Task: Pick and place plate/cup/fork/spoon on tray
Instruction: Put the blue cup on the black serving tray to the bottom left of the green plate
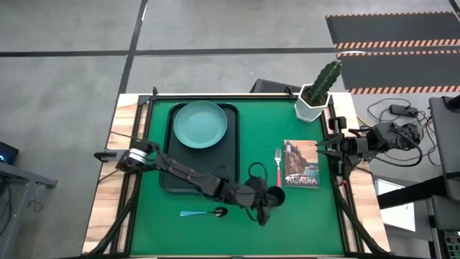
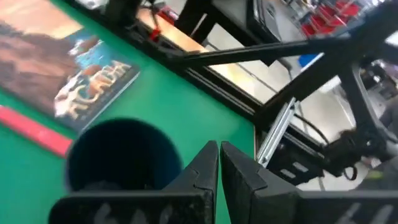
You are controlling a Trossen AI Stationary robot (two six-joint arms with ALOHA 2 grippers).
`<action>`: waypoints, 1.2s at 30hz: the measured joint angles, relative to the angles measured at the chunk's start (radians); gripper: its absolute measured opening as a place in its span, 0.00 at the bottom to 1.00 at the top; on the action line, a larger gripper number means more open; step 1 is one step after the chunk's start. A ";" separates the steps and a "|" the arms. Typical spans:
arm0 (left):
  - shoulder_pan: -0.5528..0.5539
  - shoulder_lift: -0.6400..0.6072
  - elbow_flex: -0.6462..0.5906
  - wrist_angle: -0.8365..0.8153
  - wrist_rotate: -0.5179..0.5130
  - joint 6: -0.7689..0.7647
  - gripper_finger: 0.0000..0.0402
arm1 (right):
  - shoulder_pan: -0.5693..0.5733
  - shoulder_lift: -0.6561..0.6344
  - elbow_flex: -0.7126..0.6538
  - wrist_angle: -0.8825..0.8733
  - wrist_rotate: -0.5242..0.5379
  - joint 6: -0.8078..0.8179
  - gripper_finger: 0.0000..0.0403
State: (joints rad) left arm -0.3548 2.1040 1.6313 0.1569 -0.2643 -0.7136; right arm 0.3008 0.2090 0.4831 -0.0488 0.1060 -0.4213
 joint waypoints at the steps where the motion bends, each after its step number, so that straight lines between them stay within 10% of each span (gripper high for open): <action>1: 0.001 0.013 0.030 0.000 0.001 0.017 0.00 | 0.000 0.001 0.000 0.000 0.000 0.001 0.16; 24: 0.039 0.039 0.173 -0.356 -0.065 0.304 0.01 | 0.000 0.008 0.000 0.001 0.000 0.018 0.16; 36: 0.056 0.038 0.084 -0.320 -0.140 0.302 0.39 | 0.000 0.008 0.000 0.000 0.000 0.018 0.16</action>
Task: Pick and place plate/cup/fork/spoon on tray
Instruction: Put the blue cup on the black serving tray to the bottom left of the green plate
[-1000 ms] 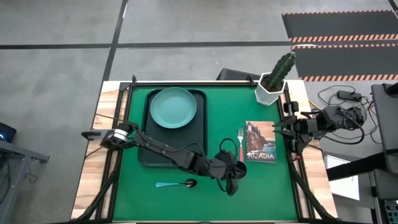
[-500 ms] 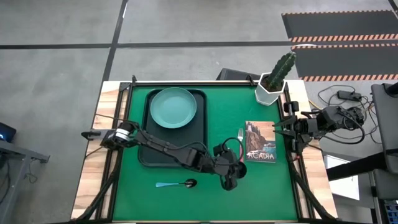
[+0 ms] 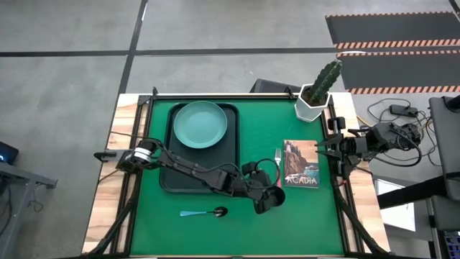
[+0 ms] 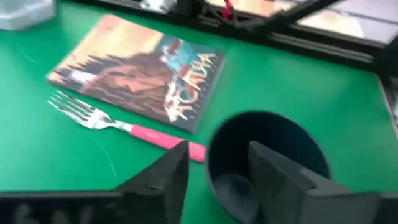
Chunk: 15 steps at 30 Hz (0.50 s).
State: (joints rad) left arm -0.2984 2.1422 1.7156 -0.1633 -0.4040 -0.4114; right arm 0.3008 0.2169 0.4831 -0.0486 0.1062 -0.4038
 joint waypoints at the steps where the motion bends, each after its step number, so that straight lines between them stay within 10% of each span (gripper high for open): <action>1: 0.000 0.000 -0.007 0.007 0.000 0.000 0.41 | 0.000 0.000 0.000 0.000 0.000 0.000 0.16; 8: 0.008 0.000 -0.042 0.018 0.003 -0.045 0.46 | 0.000 0.000 0.000 0.000 0.000 0.003 0.16; 15: 0.009 -0.002 -0.068 0.030 0.004 -0.054 0.28 | 0.000 0.000 0.000 0.000 0.000 0.003 0.16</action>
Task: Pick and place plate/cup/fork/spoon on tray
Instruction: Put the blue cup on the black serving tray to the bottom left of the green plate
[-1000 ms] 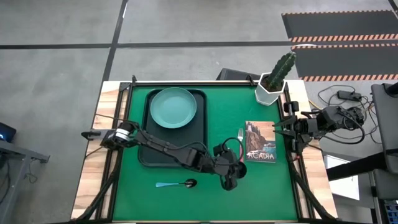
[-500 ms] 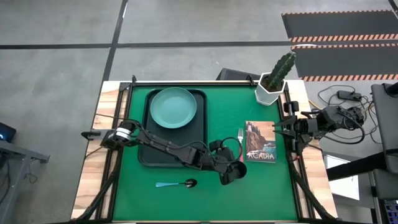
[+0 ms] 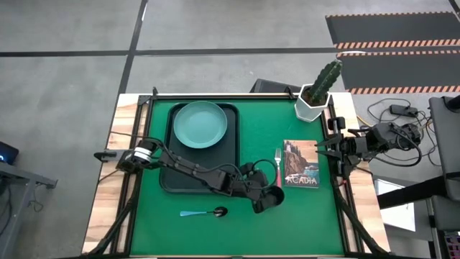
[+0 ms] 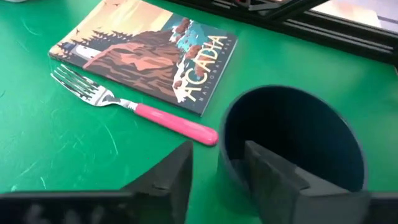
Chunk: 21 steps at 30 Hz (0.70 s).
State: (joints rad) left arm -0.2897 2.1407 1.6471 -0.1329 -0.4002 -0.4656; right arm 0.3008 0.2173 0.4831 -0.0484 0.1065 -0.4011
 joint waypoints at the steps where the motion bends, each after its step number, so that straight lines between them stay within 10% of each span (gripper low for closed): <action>1: 0.000 0.000 -0.003 0.002 0.001 0.000 0.24 | 0.000 0.000 0.000 0.000 0.000 0.000 0.16; 6: 0.000 0.000 -0.007 0.008 0.007 -0.007 0.02 | 0.000 0.000 0.000 0.000 0.000 0.000 0.16; 21: -0.008 -0.238 -0.049 -0.200 -0.017 -0.102 0.00 | 0.000 0.001 0.000 -0.009 0.002 0.008 0.16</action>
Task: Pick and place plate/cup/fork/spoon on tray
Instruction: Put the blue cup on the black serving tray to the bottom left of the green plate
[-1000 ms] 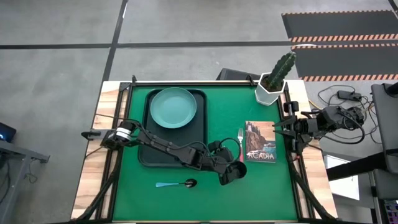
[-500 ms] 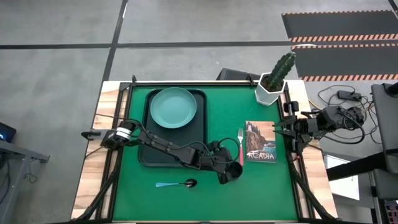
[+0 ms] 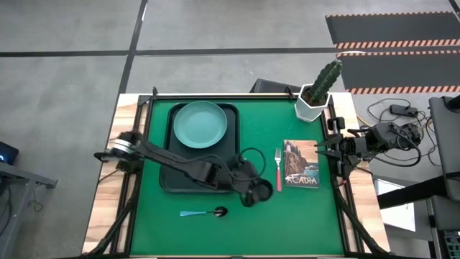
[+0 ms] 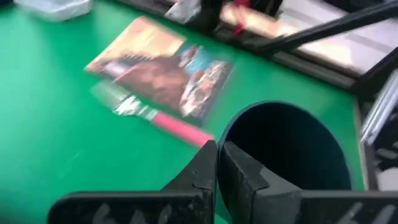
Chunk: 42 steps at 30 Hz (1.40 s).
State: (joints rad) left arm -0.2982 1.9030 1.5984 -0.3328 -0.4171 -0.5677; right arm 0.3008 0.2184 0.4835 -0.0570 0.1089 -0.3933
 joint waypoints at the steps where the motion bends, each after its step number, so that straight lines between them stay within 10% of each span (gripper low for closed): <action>1: -0.002 -0.034 -0.012 -0.048 -0.016 -0.017 0.00 | 0.000 0.001 0.000 0.002 0.002 0.000 0.16; 22: -0.104 -0.749 -0.824 -0.181 -0.182 -0.662 0.00 | 0.000 0.000 0.000 0.001 0.024 -0.002 0.16; 42: -0.156 -1.035 -0.967 -0.495 -0.056 -0.625 0.00 | 0.000 0.000 0.000 0.001 0.024 0.003 0.16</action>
State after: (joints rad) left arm -0.4545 0.8685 0.6319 -0.8276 -0.4734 -1.1928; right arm 0.3008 0.2182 0.4839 -0.0563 0.1326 -0.3903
